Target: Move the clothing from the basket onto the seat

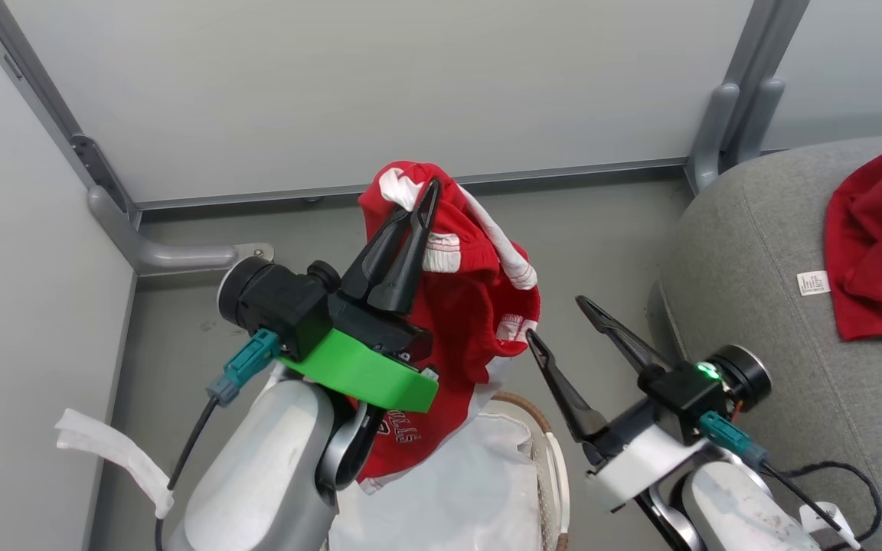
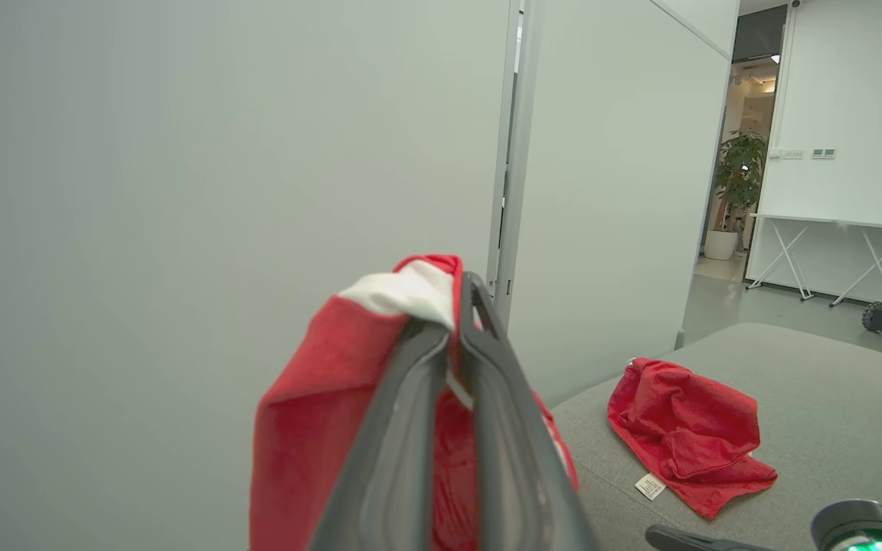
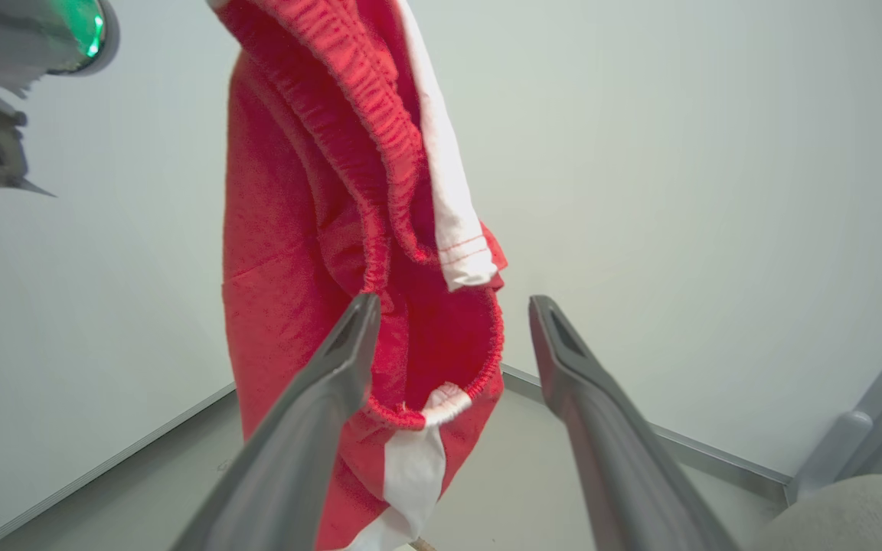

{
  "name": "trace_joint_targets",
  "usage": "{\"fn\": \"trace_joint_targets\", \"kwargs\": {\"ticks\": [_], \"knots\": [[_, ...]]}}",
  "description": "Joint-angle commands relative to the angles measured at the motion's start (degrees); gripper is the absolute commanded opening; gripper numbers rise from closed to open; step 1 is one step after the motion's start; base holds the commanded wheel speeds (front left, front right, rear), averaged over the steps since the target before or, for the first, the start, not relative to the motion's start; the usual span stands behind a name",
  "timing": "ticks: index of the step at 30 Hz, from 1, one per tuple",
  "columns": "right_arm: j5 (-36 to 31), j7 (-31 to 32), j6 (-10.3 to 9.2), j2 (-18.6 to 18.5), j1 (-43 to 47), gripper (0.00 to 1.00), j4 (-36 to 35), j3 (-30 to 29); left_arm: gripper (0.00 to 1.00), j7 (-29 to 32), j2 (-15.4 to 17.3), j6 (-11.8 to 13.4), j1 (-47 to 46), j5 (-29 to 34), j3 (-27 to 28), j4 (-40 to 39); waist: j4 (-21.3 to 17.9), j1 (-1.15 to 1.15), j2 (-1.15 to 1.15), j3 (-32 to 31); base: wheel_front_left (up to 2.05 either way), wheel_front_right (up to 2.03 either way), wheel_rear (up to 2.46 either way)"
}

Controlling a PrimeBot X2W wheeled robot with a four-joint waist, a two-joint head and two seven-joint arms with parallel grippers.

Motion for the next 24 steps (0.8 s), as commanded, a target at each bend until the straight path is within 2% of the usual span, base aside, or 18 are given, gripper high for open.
{"fn": "trace_joint_targets", "kwargs": {"ticks": [1,3,9,14,15,16,17,23,24], "knots": [[-0.61,-0.10,-0.08,-0.40,-1.84,1.00,-0.29,1.58,0.00,-0.20,-0.22,0.04,0.28,-0.32,-0.25,-0.08,0.70,0.00,0.00,0.17,0.00,0.00,0.00],[-0.70,-0.11,-0.08,-0.34,-4.95,1.00,-0.68,4.10,0.00,-0.20,-0.52,0.04,0.31,-0.86,-1.05,-0.19,1.64,0.00,0.00,0.41,0.00,0.00,0.00],[-2.81,-0.10,-0.08,0.66,-10.40,1.00,1.02,6.61,0.00,-0.20,-0.85,0.03,0.33,-1.36,-3.58,0.09,3.47,0.00,0.00,0.90,0.00,0.00,0.00],[-4.26,-0.10,-0.08,1.80,-12.93,1.00,5.15,7.67,0.00,-0.20,-1.08,0.02,-0.09,-2.11,-5.17,-0.15,4.24,0.00,0.00,1.26,0.00,0.00,0.00],[-4.39,-0.10,-0.08,2.17,-13.26,0.71,6.38,7.63,0.00,-0.20,-1.09,0.02,-0.22,-2.21,-5.53,-0.24,4.45,0.00,0.00,1.27,0.00,0.00,0.00],[-4.38,-0.10,-0.08,2.55,-13.45,0.23,7.10,7.56,0.00,-0.20,-1.10,0.02,-0.36,-2.31,-5.73,-0.26,4.59,0.00,0.00,1.29,0.00,0.00,0.00],[-4.12,-0.10,-0.08,2.89,-13.57,0.00,8.01,7.56,0.00,-0.20,-1.15,0.01,-0.55,-2.42,-5.93,-0.20,4.75,0.00,0.00,1.28,0.00,0.00,0.00],[-1.03,-0.10,-0.08,3.32,-12.43,0.00,9.65,8.75,0.00,-0.21,-1.31,0.10,-0.61,-2.00,-4.56,-0.79,4.17,0.00,0.00,1.53,0.00,0.00,0.00],[-0.65,-0.09,-0.08,3.15,-12.07,0.00,9.68,8.66,0.20,-0.22,-1.32,0.14,-0.28,-1.81,-4.11,-0.96,3.85,0.00,0.00,1.55,0.00,0.00,0.00]]}}
